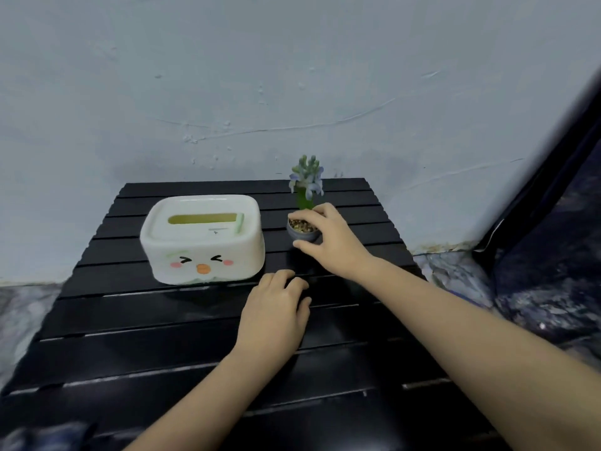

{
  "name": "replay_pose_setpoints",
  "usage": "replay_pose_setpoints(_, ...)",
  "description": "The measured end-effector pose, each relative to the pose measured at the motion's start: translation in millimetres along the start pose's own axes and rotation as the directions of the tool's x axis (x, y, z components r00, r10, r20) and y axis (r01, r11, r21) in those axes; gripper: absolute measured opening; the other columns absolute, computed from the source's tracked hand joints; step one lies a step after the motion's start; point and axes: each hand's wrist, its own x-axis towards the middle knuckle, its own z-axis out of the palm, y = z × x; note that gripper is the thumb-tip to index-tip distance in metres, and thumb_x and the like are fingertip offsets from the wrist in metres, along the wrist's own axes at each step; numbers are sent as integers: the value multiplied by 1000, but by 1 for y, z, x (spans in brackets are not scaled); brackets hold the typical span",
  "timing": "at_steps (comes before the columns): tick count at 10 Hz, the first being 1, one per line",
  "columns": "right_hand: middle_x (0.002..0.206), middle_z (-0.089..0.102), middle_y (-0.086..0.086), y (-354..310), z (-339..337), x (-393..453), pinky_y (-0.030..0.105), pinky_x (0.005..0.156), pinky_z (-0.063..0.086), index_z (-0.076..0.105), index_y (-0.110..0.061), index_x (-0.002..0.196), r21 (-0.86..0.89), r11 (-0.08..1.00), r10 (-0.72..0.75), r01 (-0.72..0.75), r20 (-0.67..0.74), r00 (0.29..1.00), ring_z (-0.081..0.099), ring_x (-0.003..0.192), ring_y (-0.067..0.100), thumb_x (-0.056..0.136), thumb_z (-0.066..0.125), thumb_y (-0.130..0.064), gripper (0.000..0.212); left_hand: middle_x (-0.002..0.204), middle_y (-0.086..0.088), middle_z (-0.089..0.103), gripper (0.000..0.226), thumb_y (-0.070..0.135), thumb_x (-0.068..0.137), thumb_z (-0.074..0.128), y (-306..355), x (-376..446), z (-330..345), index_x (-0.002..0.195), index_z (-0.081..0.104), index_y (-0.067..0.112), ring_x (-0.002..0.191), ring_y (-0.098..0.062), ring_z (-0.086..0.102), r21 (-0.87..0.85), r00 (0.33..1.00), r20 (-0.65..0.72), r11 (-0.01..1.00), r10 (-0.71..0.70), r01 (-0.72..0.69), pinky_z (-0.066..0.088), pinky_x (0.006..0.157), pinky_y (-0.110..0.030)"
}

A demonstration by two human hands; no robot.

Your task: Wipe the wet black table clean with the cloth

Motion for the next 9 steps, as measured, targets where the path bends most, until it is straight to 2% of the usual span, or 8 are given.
replay_pose_setpoints(1,120,44,-1,-8,9,-20,38,105,43,58,-32,129,19,1000,10,-10,29,1000,48,117,19,87,72,-27,45,112,3,63,20,28,88,64,-2,-20,-9,107,68,22,101,-20,59,-20,999,-1,999,-39,39,52,83,-35)
replay_pose_setpoints(4,121,43,-1,-23,28,-39,40,105,43,56,-34,133,27,999,49,-47,-65,997,43,121,20,87,72,-30,48,113,4,64,20,24,87,66,-3,-42,-20,107,69,22,100,-19,62,-31,999,-8,998,-49,49,54,81,-34)
replay_pose_setpoints(6,135,39,-2,-26,27,-41,42,107,42,48,-46,139,-14,999,45,-46,-75,996,39,128,19,85,72,-39,59,109,4,64,19,22,85,68,-4,-42,-16,104,69,22,95,-19,62,-30,999,-30,999,-40,39,53,76,-32)
replay_pose_setpoints(7,150,29,-3,-33,27,-56,42,113,35,37,-57,141,25,998,55,-52,-95,994,31,136,19,85,70,-46,66,119,5,61,23,25,90,62,-5,-45,-17,113,66,24,106,-18,59,-45,1000,-21,999,-22,21,50,85,-31)
replay_pose_setpoints(8,158,16,-4,-47,32,-82,41,116,30,29,-64,141,126,989,105,-83,-179,978,20,144,16,89,64,-49,64,131,7,55,29,29,93,56,-8,-50,-19,121,63,26,119,-14,53,-78,1000,-12,997,-5,4,45,97,-29)
replay_pose_setpoints(9,158,16,-6,-63,41,-124,41,117,27,21,-60,146,77,983,178,-165,-215,960,12,146,11,95,52,-53,60,127,7,60,28,29,87,64,-13,-64,-20,115,65,29,116,-14,58,-98,1000,-28,995,12,-15,49,94,-29)
